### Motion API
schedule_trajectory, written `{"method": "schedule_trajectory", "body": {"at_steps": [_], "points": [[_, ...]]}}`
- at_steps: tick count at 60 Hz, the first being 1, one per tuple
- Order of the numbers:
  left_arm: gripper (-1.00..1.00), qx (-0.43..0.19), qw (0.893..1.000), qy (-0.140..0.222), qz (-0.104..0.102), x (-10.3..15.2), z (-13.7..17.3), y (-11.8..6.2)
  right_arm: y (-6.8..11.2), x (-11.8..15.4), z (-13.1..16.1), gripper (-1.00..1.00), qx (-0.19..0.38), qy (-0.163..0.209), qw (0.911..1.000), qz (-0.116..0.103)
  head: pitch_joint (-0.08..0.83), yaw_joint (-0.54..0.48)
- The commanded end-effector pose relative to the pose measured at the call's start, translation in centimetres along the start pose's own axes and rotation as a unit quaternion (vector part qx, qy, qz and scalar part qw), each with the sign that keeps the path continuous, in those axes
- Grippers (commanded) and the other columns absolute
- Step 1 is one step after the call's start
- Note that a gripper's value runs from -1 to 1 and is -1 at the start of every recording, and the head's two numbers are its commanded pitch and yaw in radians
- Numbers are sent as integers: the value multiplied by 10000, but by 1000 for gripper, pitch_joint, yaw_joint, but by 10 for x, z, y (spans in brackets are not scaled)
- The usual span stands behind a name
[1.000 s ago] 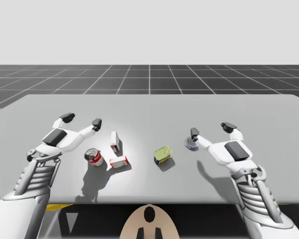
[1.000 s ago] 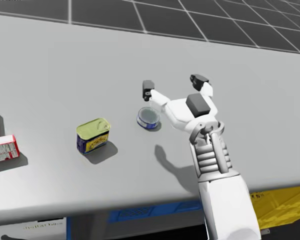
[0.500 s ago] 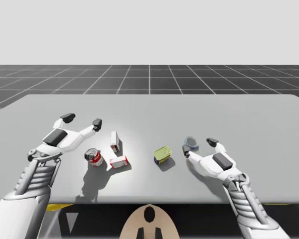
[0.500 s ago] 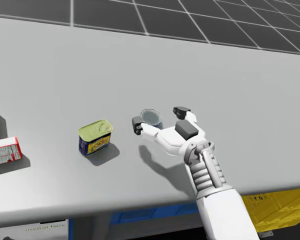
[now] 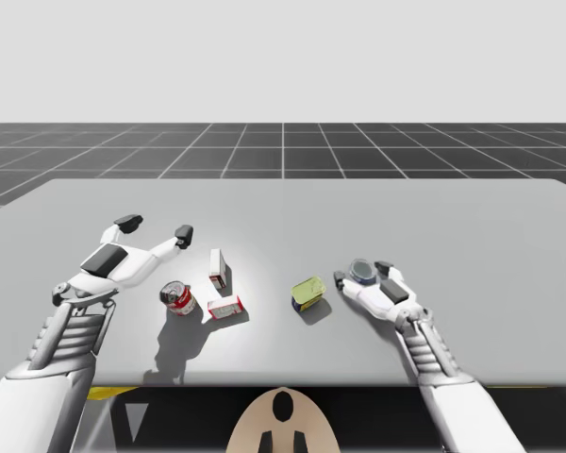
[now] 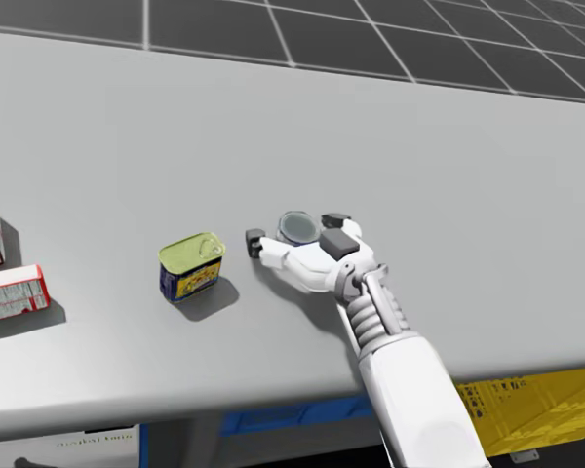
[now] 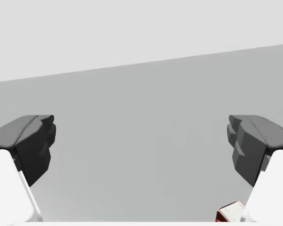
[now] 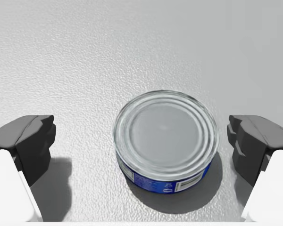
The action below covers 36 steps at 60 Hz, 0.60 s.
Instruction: Pick up the tuna fish can and lift it.
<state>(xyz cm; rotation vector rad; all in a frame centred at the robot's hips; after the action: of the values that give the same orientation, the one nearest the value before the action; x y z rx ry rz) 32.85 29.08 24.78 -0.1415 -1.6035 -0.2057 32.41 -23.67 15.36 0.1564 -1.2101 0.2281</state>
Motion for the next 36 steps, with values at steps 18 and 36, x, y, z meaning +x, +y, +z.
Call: {"method": "schedule_trajectory", "body": {"at_steps": [18, 36], "points": [[-1000, -3, 10000, -4, 5, 0, 1, 0, -4, -8, -27, -1000, -341, 395, 9986, -21, 669, -314], [-1000, 0, 10000, -4, 7, 0, 1, 0, -4, -15, -24, 1000, -409, 433, 9981, 152, 669, -318]]}}
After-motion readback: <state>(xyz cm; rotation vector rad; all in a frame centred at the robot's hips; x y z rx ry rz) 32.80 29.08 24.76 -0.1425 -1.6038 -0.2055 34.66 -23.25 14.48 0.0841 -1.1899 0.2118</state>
